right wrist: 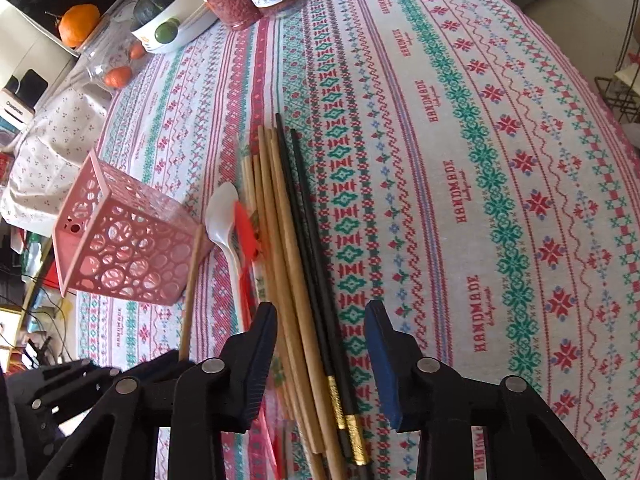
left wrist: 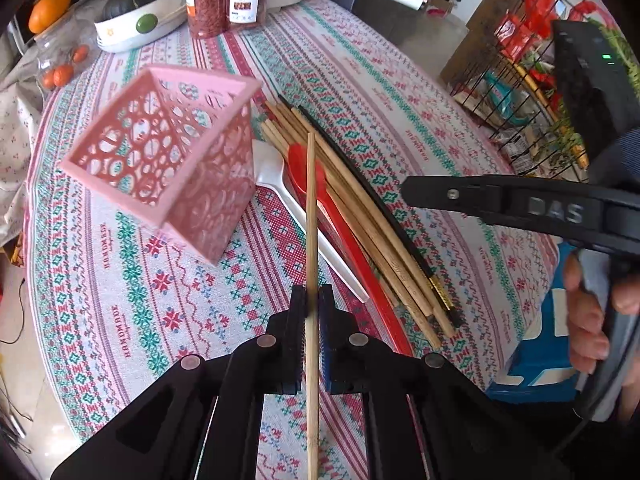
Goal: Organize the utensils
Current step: 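Grasp a wooden chopstick with the right gripper while the left gripper lifts its chopstick, then lower the left chopstick into the pink holder and open while right lifts its chopstick, then lower the wooden chopstick into the pink holder and open the right gripper, then grasp the red spoon by its handle with the left gripper, then grasp a black chopstick with the right gripper while the left gripper lifts the red spoon, then lower the red spoon into the pink holder and open the left gripper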
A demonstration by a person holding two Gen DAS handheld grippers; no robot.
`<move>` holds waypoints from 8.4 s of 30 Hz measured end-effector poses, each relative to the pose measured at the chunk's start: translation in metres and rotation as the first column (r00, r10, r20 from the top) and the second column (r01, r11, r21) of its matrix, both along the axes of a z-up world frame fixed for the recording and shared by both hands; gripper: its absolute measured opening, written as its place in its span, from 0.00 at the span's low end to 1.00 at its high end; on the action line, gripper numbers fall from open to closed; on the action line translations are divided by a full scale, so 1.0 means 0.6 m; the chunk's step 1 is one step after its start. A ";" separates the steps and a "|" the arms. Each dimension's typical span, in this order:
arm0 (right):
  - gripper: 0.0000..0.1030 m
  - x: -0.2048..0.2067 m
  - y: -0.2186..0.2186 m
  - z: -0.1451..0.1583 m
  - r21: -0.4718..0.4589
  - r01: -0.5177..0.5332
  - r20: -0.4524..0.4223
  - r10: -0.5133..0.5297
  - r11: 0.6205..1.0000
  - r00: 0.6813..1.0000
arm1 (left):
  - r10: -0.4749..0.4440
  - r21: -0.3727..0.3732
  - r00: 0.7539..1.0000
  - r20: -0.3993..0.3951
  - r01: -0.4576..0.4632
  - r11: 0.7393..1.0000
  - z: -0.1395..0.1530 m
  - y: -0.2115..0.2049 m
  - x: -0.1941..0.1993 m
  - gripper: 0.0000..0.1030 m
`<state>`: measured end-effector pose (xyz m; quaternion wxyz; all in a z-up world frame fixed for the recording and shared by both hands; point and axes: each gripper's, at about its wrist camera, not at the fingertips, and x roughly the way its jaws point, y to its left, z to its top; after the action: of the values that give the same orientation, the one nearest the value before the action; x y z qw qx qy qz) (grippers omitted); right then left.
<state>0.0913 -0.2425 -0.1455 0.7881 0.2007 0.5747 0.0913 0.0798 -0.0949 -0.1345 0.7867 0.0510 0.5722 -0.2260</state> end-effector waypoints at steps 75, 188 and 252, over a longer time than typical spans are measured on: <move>0.06 -0.075 0.048 0.263 -0.060 -0.018 0.565 0.049 0.998 0.824 | 0.454 -0.308 0.691 0.563 -0.334 0.891 0.131 0.122 0.071 0.07; 0.83 -0.038 -0.077 0.061 -0.178 0.097 0.191 -0.062 0.979 0.980 | 0.183 -0.127 0.949 0.258 -0.154 0.980 0.089 0.020 -0.058 0.07; 0.05 -0.059 -0.016 0.168 -0.140 0.019 0.408 0.040 0.990 0.912 | 0.481 -0.354 0.522 0.705 -0.329 0.876 0.153 0.081 0.035 0.07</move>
<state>0.0559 -0.2522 -0.0447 0.9027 0.1180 0.4029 0.0948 0.1007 -0.0462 -0.0426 0.9858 -0.0614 0.1506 -0.0412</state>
